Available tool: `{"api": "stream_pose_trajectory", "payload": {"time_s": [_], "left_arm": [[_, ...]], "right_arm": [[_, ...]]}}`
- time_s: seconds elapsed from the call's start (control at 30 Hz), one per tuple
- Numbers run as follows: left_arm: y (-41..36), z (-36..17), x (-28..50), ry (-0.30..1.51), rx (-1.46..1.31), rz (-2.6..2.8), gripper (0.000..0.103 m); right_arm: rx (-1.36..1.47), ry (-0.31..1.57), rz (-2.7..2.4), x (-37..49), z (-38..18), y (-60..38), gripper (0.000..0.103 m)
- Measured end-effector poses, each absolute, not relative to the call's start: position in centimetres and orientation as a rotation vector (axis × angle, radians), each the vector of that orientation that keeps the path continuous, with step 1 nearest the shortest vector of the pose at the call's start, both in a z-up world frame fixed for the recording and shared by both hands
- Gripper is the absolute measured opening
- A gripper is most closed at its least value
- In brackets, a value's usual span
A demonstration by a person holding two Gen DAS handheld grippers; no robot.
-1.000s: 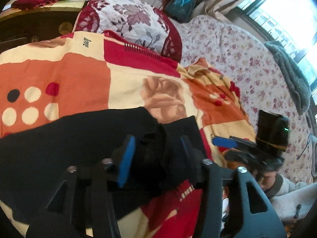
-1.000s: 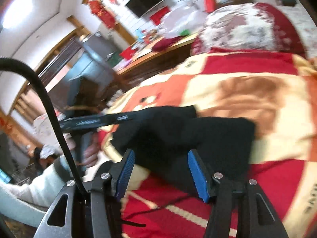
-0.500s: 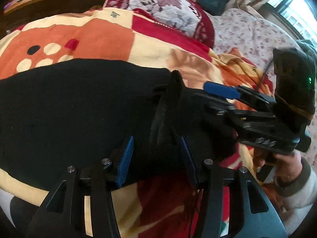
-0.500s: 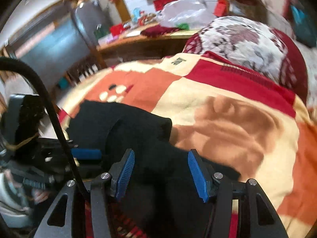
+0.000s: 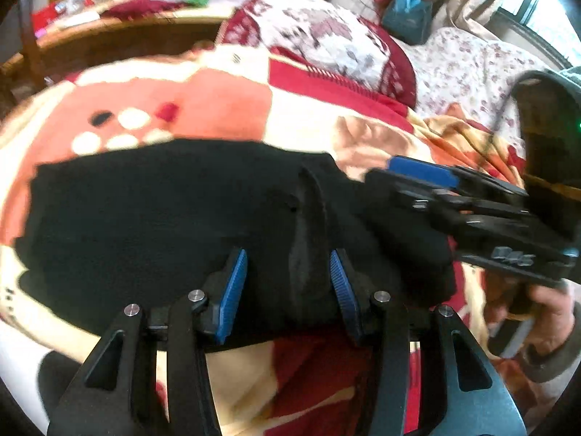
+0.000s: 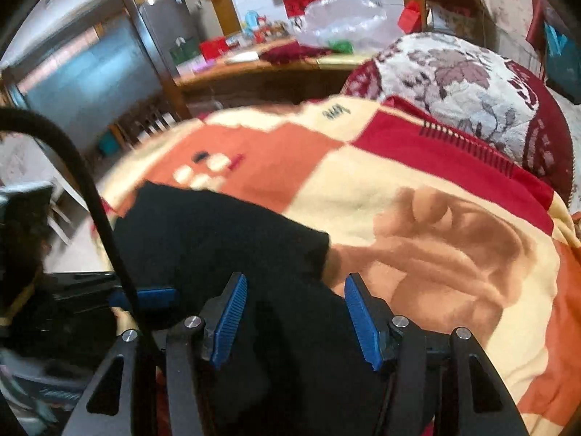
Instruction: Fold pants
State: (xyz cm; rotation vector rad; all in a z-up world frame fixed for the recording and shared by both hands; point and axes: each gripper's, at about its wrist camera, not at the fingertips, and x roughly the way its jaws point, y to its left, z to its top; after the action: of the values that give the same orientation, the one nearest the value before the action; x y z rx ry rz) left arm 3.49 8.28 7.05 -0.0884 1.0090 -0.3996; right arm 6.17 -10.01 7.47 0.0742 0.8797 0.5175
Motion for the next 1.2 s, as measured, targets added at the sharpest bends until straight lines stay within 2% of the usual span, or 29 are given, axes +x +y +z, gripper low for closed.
{"api": "stream_pose_trajectory", "payload": {"time_s": [0.17,0.33,0.77,1.2], "left_arm": [[9.6,8.4,3.0,0.952,-0.031,-0.290,0.047],[12.1,9.0,2.6,0.941,-0.051,-0.228,0.047],[24.9,6.1,0.3,0.974,-0.564,-0.070,0.047],[28.0,3.1,1.2,1.019,-0.759,-0.022,0.047]], "right_arm": [[0.134,0.783,0.601,4.5,9.9,-9.7,0.055],[0.097,0.766,0.677,4.2,11.4,-6.7,0.055],[0.058,0.867,0.840,8.8,10.4,3.1,0.055],[-0.186,0.941,0.931,13.8,7.5,14.1,0.060]]}}
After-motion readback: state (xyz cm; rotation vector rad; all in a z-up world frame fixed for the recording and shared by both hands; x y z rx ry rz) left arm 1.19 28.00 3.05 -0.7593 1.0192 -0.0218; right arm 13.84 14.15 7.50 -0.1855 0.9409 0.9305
